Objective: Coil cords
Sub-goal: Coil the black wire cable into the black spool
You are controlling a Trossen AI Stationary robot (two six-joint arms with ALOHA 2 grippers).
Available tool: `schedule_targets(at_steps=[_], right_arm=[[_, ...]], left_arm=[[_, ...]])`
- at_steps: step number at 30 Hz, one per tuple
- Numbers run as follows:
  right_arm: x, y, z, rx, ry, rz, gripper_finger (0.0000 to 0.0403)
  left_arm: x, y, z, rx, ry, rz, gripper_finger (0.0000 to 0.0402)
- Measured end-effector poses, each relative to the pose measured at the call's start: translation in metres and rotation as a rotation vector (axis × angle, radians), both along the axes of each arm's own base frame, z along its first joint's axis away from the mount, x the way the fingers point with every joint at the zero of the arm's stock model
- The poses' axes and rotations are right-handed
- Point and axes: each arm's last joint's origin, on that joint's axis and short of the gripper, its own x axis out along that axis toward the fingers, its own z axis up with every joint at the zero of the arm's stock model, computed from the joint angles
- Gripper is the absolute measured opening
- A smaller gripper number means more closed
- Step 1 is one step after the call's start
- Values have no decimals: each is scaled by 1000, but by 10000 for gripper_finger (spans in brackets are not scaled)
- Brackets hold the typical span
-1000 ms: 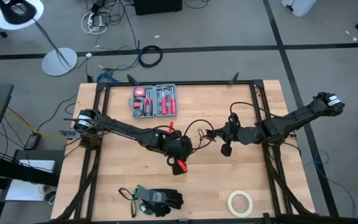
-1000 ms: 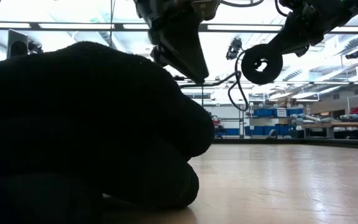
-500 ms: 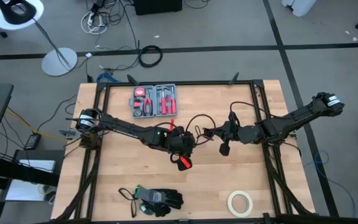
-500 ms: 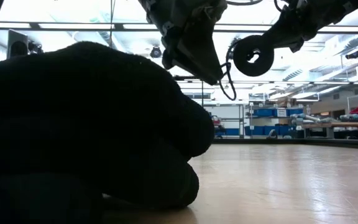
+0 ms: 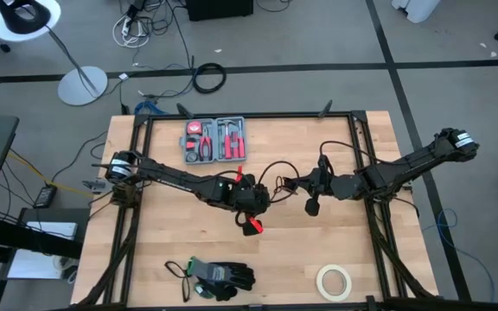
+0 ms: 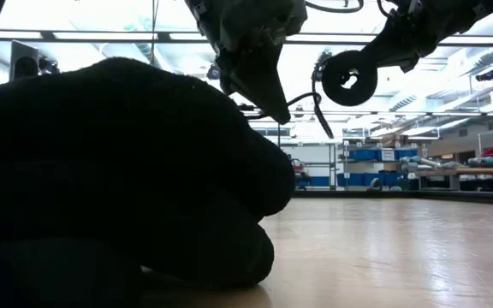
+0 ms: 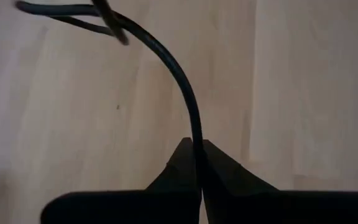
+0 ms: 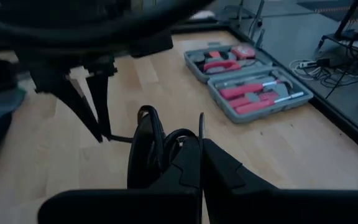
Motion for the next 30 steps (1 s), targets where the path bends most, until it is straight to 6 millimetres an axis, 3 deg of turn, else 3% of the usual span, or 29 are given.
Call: schedule_targets(at_steps=[9, 17, 30], right_arm=[[-8, 4, 16, 67, -108, 61, 0], [-26, 7, 36, 106, -232, 87, 0], [-50, 9, 38, 161, -207, 125, 0]], left_arm=[[-13, 2, -7, 99, 144, -9, 1], [-17, -13, -28, 83, 90, -27, 1], [-25, -24, -33, 108, 98, -22, 0]])
